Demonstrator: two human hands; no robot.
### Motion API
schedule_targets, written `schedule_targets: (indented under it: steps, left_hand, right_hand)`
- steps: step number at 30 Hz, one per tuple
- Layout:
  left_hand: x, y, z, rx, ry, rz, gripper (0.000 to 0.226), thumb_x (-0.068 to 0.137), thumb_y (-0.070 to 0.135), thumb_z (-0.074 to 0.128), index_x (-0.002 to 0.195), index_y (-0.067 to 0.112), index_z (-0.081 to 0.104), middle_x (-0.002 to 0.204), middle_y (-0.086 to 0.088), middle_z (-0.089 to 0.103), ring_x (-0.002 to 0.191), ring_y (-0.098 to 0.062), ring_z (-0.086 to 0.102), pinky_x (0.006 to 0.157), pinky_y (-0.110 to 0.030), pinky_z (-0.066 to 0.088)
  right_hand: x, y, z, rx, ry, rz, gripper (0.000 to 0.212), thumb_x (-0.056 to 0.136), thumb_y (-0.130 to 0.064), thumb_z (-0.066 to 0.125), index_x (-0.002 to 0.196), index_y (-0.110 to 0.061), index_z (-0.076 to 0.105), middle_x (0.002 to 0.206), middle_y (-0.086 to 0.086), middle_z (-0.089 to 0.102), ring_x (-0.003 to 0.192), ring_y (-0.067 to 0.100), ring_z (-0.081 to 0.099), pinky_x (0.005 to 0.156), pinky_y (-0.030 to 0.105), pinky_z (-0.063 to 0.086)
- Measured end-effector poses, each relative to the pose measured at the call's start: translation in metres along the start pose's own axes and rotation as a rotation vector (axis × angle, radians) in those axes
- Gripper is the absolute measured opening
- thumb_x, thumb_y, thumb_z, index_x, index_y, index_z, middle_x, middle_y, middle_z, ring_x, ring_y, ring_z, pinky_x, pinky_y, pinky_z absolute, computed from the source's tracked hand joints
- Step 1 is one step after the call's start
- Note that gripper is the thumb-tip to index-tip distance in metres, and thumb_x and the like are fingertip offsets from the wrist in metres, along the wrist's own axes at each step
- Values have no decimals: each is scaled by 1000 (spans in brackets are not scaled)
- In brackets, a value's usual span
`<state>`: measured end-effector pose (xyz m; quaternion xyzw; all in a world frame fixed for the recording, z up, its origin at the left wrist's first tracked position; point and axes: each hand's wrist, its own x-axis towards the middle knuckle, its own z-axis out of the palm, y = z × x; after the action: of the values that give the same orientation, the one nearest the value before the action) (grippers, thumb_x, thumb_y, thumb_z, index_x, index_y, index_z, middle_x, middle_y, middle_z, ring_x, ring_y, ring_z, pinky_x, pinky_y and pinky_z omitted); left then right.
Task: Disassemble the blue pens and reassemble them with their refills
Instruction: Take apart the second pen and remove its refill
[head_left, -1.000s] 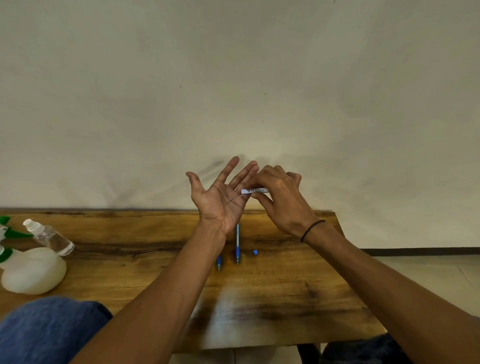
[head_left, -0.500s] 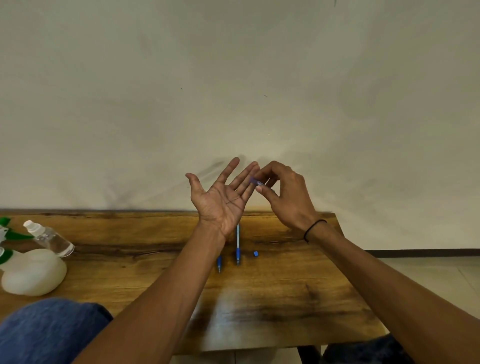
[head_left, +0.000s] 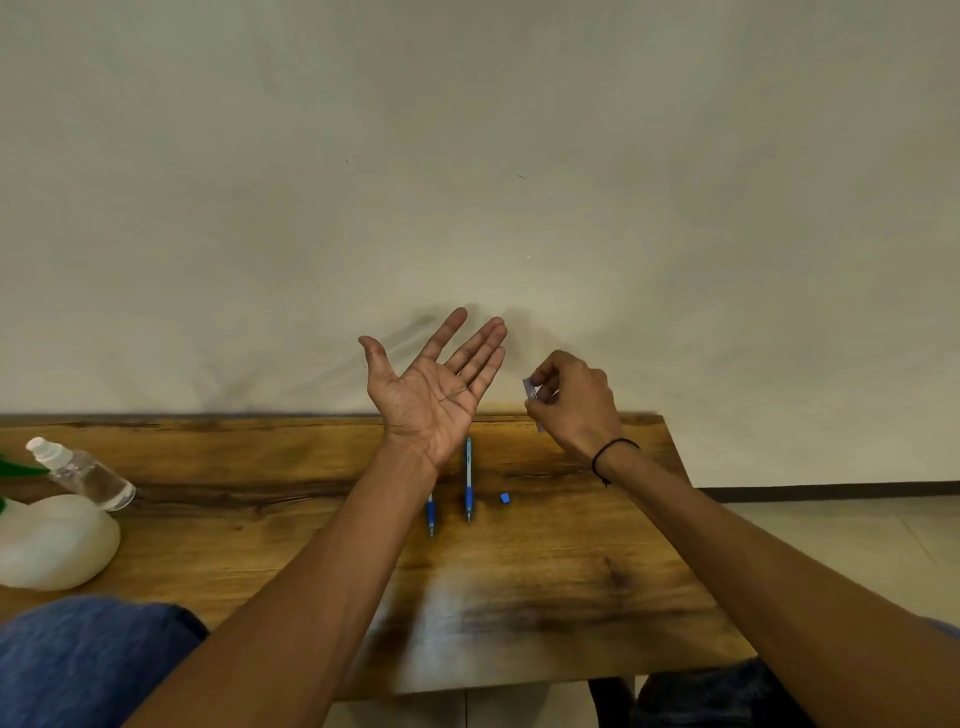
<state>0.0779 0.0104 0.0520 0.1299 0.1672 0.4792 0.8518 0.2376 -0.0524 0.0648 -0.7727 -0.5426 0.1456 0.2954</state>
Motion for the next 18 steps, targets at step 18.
schedule_targets:
  steps: [18]
  left_hand:
    - [-14,-28,-26,131,66,-111,65,78,14,67,140,-4,60,137,-30,66,127,-38,68,110,-44,53]
  right_hand:
    - [5,-37,-10,262,130,108,20,83,-16,80,95,-10,65,78,-1,70,71,18,74,72,46,65]
